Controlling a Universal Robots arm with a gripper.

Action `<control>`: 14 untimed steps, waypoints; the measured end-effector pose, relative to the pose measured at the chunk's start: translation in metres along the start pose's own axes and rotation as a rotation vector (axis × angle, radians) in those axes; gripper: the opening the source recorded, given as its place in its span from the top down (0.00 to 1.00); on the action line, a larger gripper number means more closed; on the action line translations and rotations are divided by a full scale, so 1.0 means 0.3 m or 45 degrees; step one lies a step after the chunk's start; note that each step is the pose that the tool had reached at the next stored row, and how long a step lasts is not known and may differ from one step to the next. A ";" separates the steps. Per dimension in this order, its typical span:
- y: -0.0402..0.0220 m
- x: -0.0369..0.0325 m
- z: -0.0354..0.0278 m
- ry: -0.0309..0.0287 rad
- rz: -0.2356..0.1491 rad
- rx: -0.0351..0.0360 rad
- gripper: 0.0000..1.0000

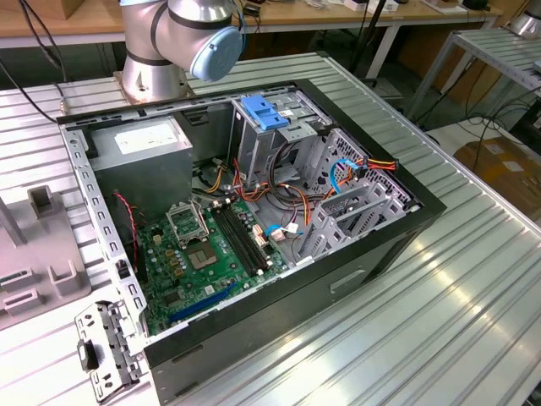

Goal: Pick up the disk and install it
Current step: 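Pick up the disk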

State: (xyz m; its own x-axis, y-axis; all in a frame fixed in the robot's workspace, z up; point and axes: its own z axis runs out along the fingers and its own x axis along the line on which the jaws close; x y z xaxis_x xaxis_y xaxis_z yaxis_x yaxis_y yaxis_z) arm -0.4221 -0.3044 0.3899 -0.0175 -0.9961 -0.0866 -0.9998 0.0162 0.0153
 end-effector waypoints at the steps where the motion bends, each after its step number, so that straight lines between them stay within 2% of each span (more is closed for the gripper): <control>1: 0.000 0.000 -0.001 -0.0001 0.000 0.0000 0.63; 14: 0.000 -0.002 -0.020 -0.0013 0.000 0.0001 0.63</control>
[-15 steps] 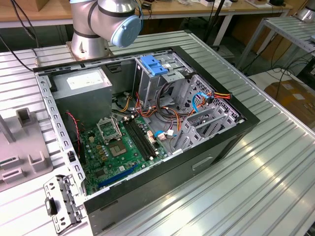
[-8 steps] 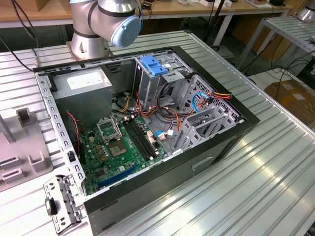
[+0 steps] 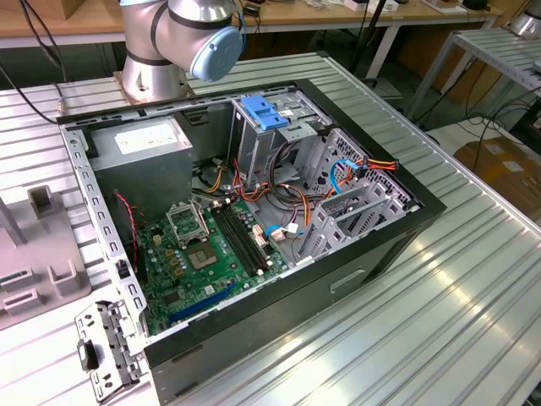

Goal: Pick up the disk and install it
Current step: 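Pick up the disk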

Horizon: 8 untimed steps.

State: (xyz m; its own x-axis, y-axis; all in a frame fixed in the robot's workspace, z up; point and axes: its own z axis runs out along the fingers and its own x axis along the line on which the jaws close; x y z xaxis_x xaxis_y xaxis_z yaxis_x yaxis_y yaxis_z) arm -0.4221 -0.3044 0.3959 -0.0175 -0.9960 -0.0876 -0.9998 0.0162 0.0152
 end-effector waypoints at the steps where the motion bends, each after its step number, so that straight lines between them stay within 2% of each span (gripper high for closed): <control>1: 0.000 0.000 -0.001 -0.0002 0.000 0.0001 0.63; 8: 0.000 -0.001 -0.007 -0.0007 0.000 0.0000 0.63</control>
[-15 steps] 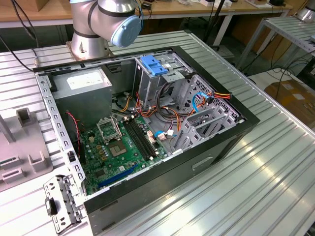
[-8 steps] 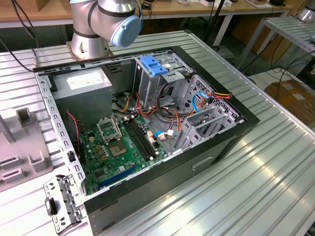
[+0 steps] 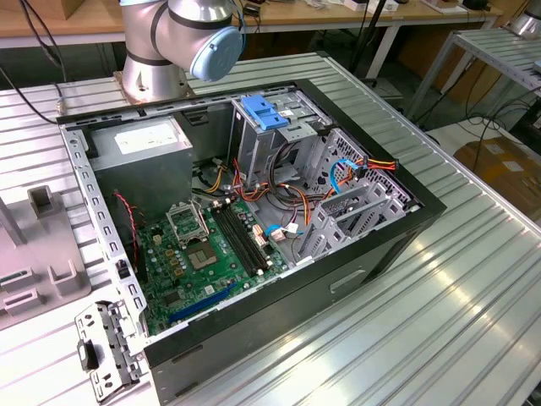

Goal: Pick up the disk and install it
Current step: 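Pick up the disk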

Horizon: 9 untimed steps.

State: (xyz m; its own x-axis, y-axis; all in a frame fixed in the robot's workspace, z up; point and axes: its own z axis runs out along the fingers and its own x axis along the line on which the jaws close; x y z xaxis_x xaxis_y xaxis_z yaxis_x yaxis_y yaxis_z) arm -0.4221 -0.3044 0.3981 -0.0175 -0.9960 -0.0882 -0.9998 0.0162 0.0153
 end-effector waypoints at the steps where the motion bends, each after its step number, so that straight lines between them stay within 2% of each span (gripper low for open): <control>1: 0.000 0.000 -0.001 -0.0001 0.000 0.0000 0.63; 9: 0.000 -0.001 -0.007 -0.0007 0.000 0.0000 0.63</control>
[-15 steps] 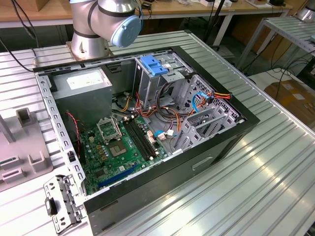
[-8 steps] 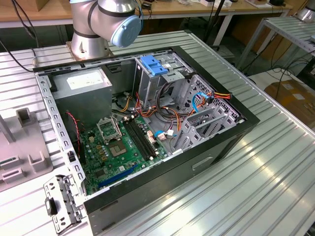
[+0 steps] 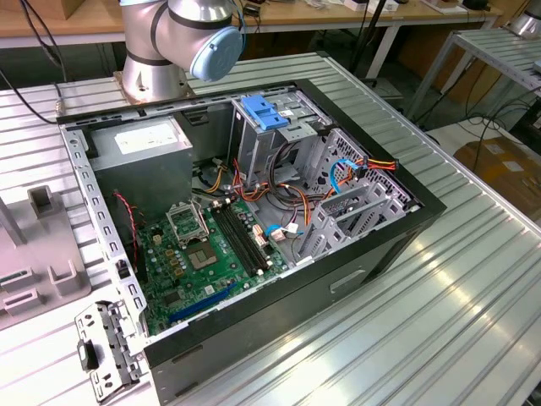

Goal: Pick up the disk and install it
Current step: 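Pick up the disk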

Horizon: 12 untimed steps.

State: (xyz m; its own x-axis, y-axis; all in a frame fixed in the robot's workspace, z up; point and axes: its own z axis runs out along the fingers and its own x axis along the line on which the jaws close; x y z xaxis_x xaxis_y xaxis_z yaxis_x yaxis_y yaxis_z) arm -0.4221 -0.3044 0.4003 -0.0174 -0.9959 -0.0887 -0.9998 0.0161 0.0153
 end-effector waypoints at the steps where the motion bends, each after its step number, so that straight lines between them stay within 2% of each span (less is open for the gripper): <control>1: 0.000 0.000 -0.001 0.0000 0.000 0.0000 0.63; 12: 0.000 -0.001 -0.010 -0.0014 0.000 -0.0001 0.63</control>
State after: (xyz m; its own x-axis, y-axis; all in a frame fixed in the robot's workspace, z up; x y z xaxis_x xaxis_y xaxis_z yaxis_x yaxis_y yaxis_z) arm -0.4221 -0.3044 0.4033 -0.0174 -0.9958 -0.0898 -0.9998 0.0161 0.0153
